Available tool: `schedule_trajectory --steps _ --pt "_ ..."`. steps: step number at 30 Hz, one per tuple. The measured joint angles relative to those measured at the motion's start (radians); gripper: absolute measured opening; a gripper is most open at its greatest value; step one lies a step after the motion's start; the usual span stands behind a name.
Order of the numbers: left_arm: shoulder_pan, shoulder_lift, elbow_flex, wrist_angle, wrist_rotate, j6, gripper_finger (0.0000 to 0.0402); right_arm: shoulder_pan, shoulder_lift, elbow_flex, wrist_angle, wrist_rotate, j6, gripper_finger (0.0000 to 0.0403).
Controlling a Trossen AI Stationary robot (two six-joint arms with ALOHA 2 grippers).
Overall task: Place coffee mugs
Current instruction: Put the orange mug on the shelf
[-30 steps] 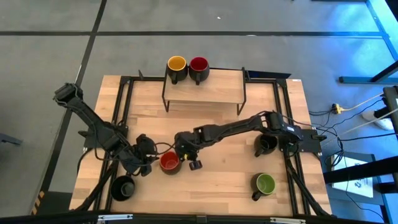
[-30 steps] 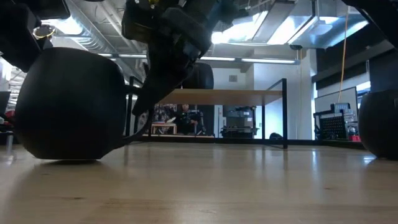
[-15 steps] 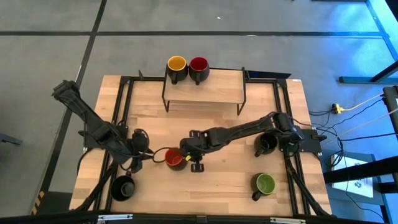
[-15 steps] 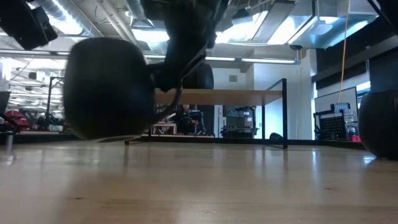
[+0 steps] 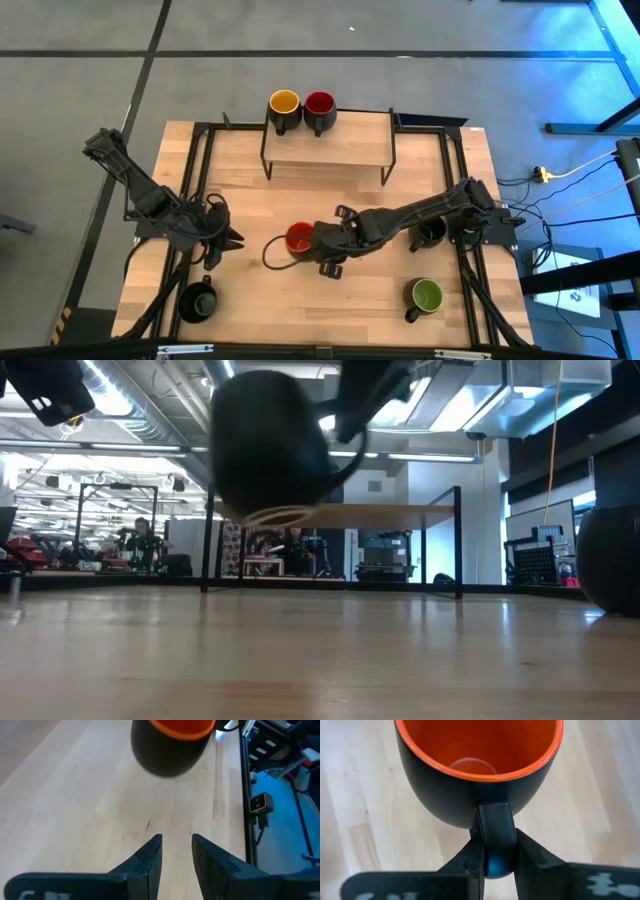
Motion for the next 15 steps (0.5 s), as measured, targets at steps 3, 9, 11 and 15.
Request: schedule_trajectory --steps 3,9,11,15 --pt "0.013 0.000 0.000 0.001 0.007 -0.005 0.0101 0.017 -0.025 0.000 -0.051 0.061 0.094 0.0049" --pt "0.040 0.000 0.000 0.001 0.010 -0.074 0.0101 0.056 -0.081 0.000 -0.202 0.226 0.315 0.0049" --pt "0.045 0.000 0.000 0.001 0.010 -0.089 0.0101 0.062 -0.097 0.002 -0.262 0.265 0.384 0.0048" --pt "0.059 0.000 0.000 0.006 0.011 -0.108 0.0101 0.066 -0.119 0.002 -0.356 0.324 0.516 0.0048"
